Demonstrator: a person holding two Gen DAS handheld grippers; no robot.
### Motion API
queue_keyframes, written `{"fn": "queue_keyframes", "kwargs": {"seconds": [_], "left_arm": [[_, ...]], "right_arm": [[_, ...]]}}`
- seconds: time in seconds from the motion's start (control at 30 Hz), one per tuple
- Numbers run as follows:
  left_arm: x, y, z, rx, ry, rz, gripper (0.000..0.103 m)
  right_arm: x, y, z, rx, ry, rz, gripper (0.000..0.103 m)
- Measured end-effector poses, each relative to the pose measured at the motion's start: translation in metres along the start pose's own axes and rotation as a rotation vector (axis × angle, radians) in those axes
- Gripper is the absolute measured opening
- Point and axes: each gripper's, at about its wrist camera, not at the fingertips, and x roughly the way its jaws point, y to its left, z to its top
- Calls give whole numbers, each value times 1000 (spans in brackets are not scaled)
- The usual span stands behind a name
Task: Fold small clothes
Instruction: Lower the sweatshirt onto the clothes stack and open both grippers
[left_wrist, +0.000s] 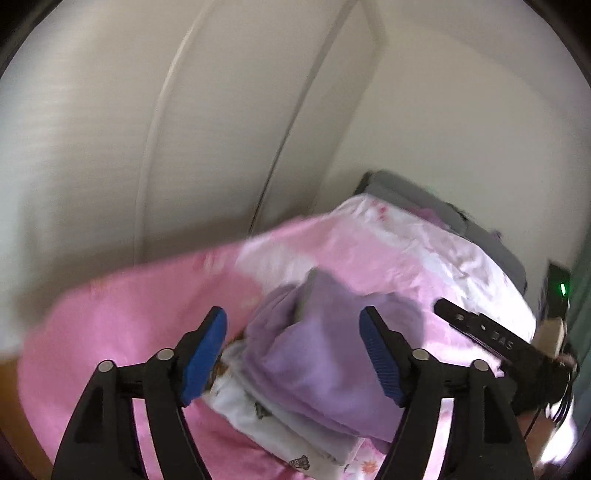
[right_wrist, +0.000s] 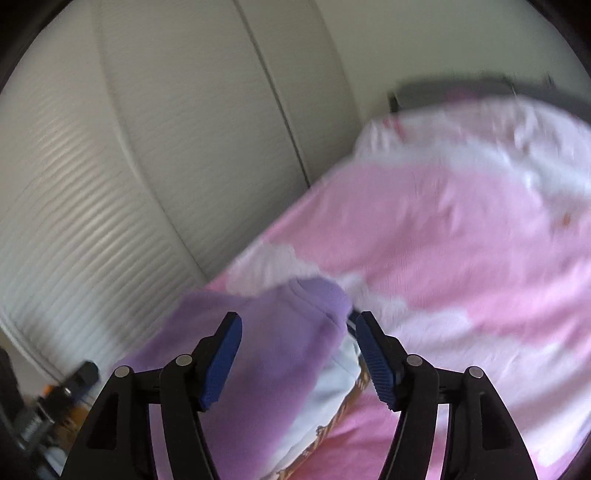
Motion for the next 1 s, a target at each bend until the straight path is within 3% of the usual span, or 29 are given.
{"fn": "queue_keyframes", "kwargs": {"seconds": [0.1, 0.2, 0.37, 0.57, 0.77, 0.9, 1.0], "left_arm": [[-10, -24, -2, 140, -31, -89, 84], [-1, -33, -7, 205, -17, -111, 93], [25, -30, -13, 242, 40, -115, 103], [61, -11, -26, 202, 148, -76, 103], [84, 0, -39, 177, 196, -63, 103], [67, -9, -33, 187, 171, -36, 103], [32, -19, -30, 226, 134, -27, 103]], "right_arm": [[-6, 17, 0, -121, -38, 21, 73], [0, 22, -1, -208, -43, 18, 74], [25, 30, -9, -309, -17, 2, 74], [48, 40, -33, -430, 38, 21, 74], [69, 33, -36, -365, 99, 17, 74], [49, 35, -31, -324, 60, -31, 75], [15, 32, -31, -265, 9, -75, 75]]}}
